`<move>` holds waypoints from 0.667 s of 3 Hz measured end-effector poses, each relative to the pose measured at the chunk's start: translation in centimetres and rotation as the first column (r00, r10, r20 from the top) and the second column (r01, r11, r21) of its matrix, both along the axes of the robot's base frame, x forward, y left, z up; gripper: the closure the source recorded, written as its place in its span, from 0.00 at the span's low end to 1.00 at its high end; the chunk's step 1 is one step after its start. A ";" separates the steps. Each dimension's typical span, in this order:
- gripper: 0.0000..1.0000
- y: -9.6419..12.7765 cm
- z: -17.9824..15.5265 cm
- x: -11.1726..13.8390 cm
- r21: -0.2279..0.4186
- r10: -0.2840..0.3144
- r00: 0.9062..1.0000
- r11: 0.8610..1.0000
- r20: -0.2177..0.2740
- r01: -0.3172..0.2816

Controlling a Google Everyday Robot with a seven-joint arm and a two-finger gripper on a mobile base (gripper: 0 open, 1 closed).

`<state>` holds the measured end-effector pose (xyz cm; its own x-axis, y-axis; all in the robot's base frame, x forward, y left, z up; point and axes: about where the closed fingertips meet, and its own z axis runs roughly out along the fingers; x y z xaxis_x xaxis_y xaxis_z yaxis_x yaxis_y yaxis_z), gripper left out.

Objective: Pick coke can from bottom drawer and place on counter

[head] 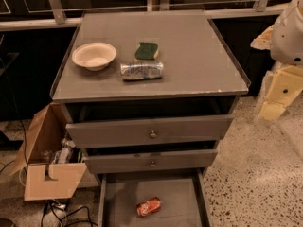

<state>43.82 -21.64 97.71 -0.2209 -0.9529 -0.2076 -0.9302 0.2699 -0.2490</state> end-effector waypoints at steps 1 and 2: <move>0.00 0.0 0.0 0.0 0.000 0.000 1.000 1.000 0.000 0.000; 0.00 0.6 -1.8 -0.5 0.003 0.025 1.000 1.000 0.001 -0.025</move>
Offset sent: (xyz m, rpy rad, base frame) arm -0.0148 0.0174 -0.0654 0.0098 0.0159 0.0847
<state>43.37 -21.07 95.94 -0.1966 -0.9576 -0.2106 -0.9363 0.2471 -0.2496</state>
